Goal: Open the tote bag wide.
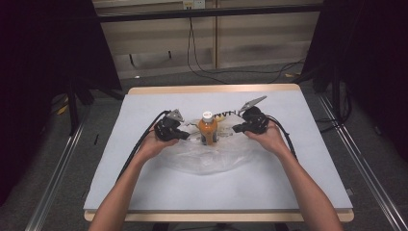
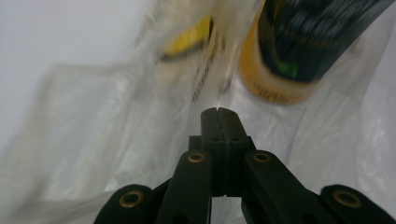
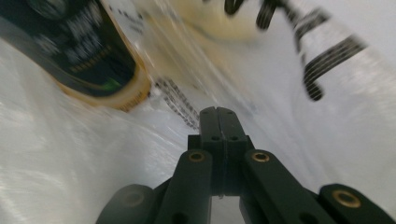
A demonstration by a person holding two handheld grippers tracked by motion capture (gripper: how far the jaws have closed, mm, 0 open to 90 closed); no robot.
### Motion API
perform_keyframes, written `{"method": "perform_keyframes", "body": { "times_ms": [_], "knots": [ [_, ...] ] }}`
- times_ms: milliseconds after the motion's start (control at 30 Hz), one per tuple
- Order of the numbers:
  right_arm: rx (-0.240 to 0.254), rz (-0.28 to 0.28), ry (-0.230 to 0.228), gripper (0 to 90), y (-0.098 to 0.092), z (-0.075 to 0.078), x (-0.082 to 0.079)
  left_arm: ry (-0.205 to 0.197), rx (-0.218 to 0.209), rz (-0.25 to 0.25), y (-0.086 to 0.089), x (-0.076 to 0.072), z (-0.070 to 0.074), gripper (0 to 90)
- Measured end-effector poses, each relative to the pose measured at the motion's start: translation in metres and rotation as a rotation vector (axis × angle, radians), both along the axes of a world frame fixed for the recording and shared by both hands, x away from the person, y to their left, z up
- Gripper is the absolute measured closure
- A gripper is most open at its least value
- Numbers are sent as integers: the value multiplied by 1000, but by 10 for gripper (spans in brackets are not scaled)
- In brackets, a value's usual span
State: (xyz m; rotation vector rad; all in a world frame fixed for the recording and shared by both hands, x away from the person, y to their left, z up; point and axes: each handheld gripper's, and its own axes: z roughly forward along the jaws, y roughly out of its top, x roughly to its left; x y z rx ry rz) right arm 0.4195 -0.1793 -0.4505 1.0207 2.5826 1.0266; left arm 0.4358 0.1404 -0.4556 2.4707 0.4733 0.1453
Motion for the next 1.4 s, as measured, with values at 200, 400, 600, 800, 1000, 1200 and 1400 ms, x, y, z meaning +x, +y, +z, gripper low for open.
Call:
{"method": "perform_keyframes", "body": {
  "times_ms": [200,400,600,800,1000,1200,1400],
  "knots": [
    [-79,49,56,900,13,-17,6,2,90,-28,-4,-3,-8,900],
    [-125,71,71,900,12,-18,4,-11,127,-23,-2,-4,-7,900],
    [-211,94,71,900,0,-14,-3,-24,218,-6,12,-1,-3,900],
    [-355,145,118,900,-18,-6,-9,-27,237,15,31,0,-3,900],
    [-404,192,133,900,-26,-4,-24,-65,291,-9,26,-5,-2,900],
    [-419,192,132,900,-35,-3,-29,-80,321,17,25,0,-1,900],
    [-438,119,79,900,-47,-6,-19,-47,288,29,29,11,-2,900]
  ]
}}
